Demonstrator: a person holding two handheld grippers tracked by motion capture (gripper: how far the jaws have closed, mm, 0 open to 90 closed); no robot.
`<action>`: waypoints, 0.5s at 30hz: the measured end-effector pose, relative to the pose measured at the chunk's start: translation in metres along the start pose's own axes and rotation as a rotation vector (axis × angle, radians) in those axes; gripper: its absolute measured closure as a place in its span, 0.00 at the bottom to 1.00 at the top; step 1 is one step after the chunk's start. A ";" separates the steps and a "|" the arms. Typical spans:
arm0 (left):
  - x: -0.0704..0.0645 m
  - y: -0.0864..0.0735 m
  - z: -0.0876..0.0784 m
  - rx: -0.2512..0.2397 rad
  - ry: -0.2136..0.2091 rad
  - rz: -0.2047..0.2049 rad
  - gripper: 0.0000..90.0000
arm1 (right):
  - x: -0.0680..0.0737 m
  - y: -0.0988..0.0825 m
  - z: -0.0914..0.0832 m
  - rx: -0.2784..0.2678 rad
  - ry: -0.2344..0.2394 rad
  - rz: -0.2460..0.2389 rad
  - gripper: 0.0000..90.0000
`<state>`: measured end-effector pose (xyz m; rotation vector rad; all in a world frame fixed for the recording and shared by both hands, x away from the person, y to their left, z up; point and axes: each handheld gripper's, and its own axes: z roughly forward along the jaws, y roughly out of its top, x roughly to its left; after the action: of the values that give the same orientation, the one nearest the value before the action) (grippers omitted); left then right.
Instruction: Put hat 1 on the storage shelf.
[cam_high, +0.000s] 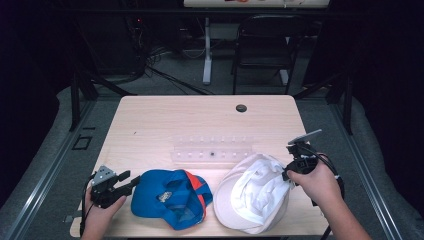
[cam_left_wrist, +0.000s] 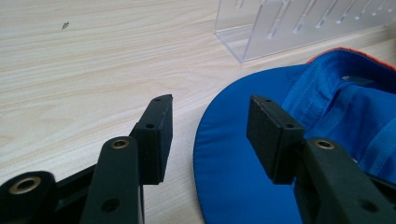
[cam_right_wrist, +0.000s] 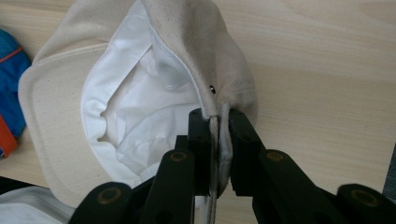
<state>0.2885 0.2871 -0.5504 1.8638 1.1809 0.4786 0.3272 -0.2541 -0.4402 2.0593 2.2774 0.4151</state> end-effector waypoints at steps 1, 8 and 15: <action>0.000 0.000 0.000 0.006 0.001 0.001 0.57 | 0.002 0.001 -0.002 -0.013 0.002 0.002 0.91; -0.001 0.000 0.000 0.006 0.002 0.004 0.57 | 0.013 0.008 -0.024 -0.009 0.002 -0.028 0.91; -0.001 0.000 0.001 0.008 0.001 0.001 0.57 | 0.024 0.012 -0.054 -0.006 -0.013 -0.064 0.91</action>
<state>0.2883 0.2858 -0.5509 1.8713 1.1842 0.4763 0.3251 -0.2385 -0.3815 1.9743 2.3248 0.4031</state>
